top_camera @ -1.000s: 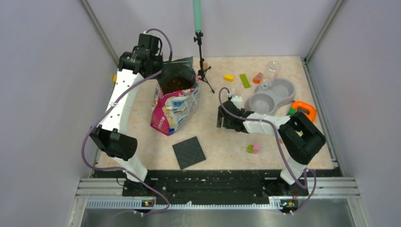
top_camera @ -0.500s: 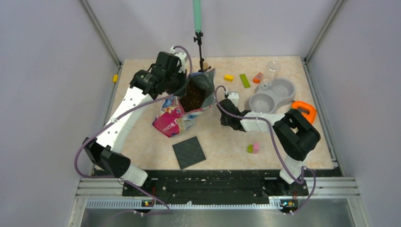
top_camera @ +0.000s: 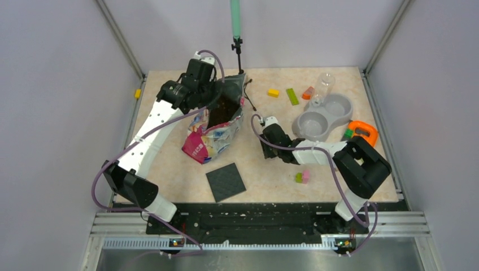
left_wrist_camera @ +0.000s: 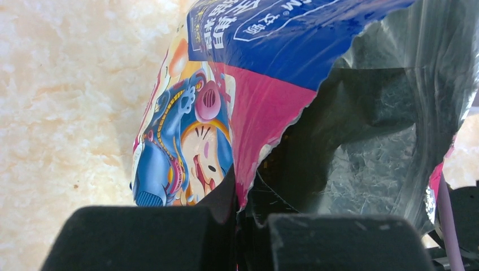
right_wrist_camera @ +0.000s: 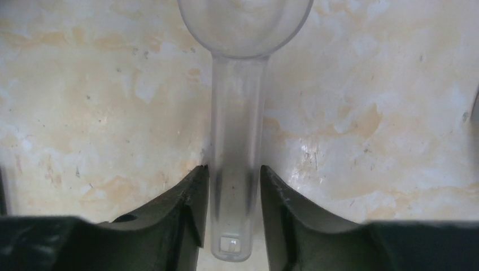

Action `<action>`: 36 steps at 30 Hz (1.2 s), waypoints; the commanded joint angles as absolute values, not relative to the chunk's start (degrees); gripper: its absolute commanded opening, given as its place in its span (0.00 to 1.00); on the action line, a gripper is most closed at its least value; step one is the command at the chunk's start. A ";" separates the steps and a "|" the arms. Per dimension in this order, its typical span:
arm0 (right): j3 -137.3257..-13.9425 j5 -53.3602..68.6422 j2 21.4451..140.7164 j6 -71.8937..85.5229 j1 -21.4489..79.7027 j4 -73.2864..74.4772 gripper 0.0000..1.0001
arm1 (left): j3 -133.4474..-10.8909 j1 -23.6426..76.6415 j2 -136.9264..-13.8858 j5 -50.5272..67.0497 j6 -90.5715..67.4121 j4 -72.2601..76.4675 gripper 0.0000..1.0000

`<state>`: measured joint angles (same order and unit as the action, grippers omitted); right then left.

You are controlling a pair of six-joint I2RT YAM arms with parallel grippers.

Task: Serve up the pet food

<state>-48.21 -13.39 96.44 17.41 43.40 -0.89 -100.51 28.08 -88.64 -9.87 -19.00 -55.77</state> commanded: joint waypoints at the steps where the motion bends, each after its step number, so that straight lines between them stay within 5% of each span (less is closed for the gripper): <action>1: -45.65 -12.24 94.83 14.31 43.93 0.66 0.52 | -103.62 27.61 -88.46 -10.64 -21.47 -50.43 0.00; 7: -40.74 -11.43 89.42 16.12 44.10 -8.11 0.79 | -104.08 26.81 -88.50 -10.91 -21.48 -50.14 0.00; 11: -38.65 -12.05 86.32 14.41 44.27 -10.57 0.81 | -103.54 25.99 -88.68 -11.08 -20.67 -50.22 0.00; 21: -19.45 -12.36 78.61 6.25 46.19 -44.00 0.83 | -102.44 24.72 -87.99 -10.33 -19.07 -49.20 0.00; 36: -13.58 -24.65 107.73 2.52 49.79 -86.51 0.96 | -97.70 23.37 -89.64 -9.68 -18.69 -41.32 0.00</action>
<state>-14.13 -19.27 98.91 5.34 48.16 -66.50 -98.96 23.49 -89.54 -11.11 -19.31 -51.68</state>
